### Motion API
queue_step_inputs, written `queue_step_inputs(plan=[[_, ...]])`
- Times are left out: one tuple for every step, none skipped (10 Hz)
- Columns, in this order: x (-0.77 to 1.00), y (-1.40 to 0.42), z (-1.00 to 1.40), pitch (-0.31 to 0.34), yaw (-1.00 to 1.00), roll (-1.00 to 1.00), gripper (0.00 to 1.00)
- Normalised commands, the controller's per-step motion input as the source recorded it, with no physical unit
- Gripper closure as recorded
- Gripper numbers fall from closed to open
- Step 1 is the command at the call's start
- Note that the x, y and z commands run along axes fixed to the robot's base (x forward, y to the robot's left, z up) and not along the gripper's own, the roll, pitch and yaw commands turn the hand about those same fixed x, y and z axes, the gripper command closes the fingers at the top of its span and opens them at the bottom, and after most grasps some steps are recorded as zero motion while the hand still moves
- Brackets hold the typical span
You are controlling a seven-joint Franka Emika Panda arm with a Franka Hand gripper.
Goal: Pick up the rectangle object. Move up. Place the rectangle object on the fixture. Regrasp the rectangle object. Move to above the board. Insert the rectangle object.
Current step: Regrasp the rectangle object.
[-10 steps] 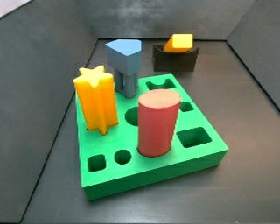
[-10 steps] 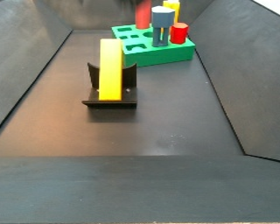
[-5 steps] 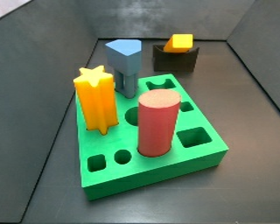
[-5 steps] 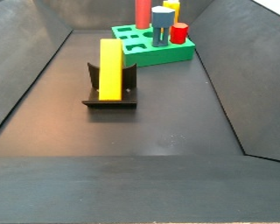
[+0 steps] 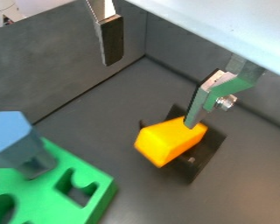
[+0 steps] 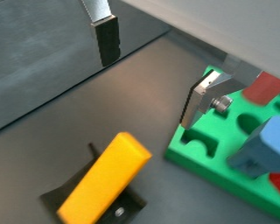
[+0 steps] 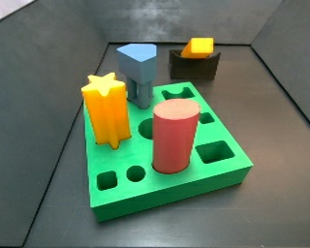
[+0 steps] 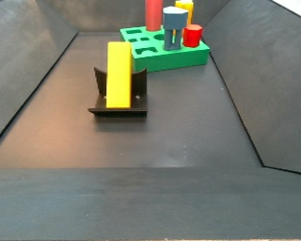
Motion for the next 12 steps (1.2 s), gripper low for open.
queue_step_inputs(plan=[[0.01,-0.02,0.01,0.015,0.04,1.00,0.00],[0.01,-0.02,0.01,0.021,0.04,1.00,0.00],[0.03,-0.02,0.00,0.028,0.04,1.00,0.00],[0.04,-0.02,-0.01,0.038,0.05,1.00,0.00],[0.05,-0.03,-0.01,0.048,0.05,1.00,0.00],[0.07,-0.03,-0.01,0.065,0.06,1.00,0.00],[0.08,-0.03,-0.01,0.074,0.06,1.00,0.00],[0.09,-0.04,0.00,0.099,0.07,1.00,0.00],[0.10,-0.04,-0.01,0.118,0.08,1.00,0.00],[0.11,-0.05,-0.01,0.146,0.10,1.00,0.00],[0.11,-0.05,-0.01,0.161,0.11,1.00,0.00],[0.11,-0.05,-0.01,0.191,0.15,1.00,0.00]])
